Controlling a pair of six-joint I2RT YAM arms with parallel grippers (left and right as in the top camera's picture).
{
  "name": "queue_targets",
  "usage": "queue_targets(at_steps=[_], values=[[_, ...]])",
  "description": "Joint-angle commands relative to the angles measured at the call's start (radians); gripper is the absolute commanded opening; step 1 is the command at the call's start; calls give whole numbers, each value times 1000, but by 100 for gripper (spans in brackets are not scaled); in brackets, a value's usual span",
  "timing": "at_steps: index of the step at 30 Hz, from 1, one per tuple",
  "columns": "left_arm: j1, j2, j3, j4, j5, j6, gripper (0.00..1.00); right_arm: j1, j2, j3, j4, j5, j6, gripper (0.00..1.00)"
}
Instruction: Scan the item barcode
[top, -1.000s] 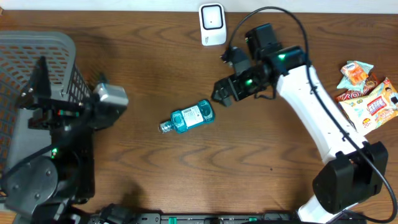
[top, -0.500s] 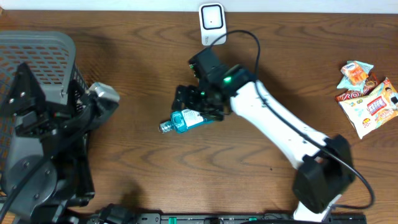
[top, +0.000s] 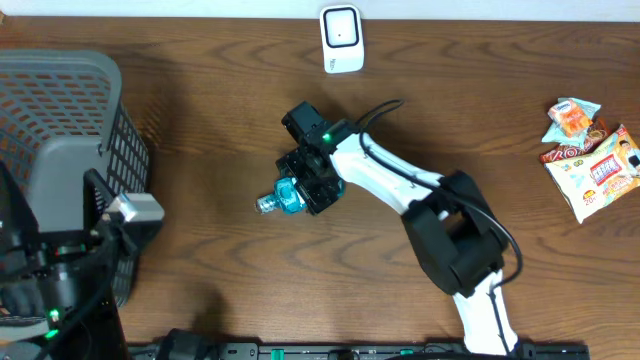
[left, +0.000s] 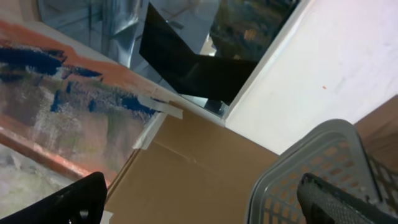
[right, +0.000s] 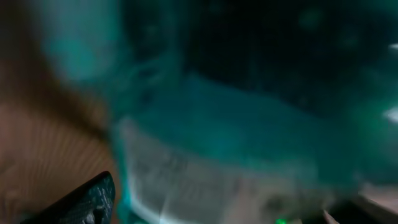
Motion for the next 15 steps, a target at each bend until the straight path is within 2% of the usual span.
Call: queue_targets(at_steps=[1, 3, 4, 7, 11, 15], values=[[47, -45, -26, 4, 108, 2, 98, 1, 21, -3, 3, -28, 101, 86], [70, -64, -37, 2, 130, 2, 98, 3, 28, -3, -4, 3, 101, 76], [80, -73, -42, 2, 137, 2, 98, 3, 32, -3, -13, 23, 93, 66], [110, -104, -58, 2, 165, 2, 98, 3, 34, -3, -44, 107, 10, 50], [148, -161, -78, 2, 238, 2, 97, -10, 34, -2, 2, 148, -266, 33], [172, -198, -79, 1, 259, -2, 98, -21, 33, -2, 79, 134, -530, 24]])
